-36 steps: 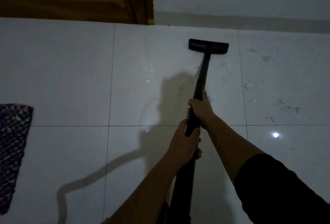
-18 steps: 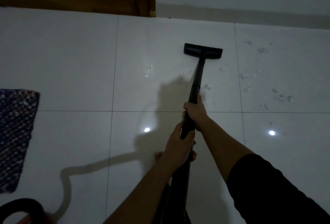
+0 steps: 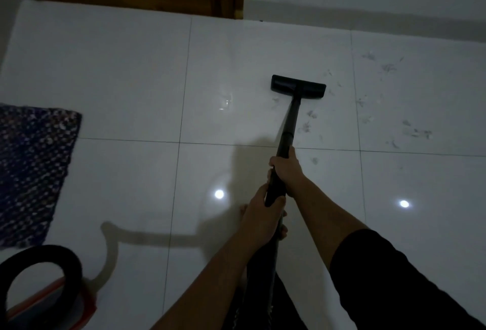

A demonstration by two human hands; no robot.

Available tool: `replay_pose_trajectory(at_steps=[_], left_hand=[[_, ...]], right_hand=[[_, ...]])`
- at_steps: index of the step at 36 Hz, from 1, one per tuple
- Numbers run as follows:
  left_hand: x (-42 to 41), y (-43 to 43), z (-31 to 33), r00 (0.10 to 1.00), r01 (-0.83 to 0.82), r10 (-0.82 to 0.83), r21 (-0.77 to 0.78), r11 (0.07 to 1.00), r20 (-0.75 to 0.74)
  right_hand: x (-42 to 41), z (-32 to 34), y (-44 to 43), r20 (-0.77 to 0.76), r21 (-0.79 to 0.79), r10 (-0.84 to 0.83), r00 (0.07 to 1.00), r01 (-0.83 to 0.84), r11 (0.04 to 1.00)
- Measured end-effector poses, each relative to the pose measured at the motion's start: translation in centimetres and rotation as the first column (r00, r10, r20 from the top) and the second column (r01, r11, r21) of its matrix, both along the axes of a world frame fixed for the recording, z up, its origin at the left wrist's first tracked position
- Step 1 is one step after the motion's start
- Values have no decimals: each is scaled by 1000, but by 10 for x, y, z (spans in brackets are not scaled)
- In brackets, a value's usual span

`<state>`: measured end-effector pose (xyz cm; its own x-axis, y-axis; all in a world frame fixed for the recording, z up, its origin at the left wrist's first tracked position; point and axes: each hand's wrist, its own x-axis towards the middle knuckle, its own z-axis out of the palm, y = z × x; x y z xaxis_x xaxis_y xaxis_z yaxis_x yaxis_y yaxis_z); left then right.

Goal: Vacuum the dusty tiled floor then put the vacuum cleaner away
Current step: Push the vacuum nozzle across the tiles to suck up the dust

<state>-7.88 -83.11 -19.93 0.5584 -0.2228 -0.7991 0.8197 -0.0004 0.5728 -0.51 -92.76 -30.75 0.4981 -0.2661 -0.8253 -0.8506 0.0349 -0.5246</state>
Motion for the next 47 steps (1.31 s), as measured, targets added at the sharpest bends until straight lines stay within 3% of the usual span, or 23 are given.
replay_pose_trajectory(at_steps=[19,47], left_hand=[[-83,-22,11,998,-67,67,17,998,5],[-159,-11,9,999,-24,23,33,999,25]], right_hand=[[-78,16,-11,-53,-12,140,989,-141,990],[-156,29,-2,-49,-24,80,996,-82,996]])
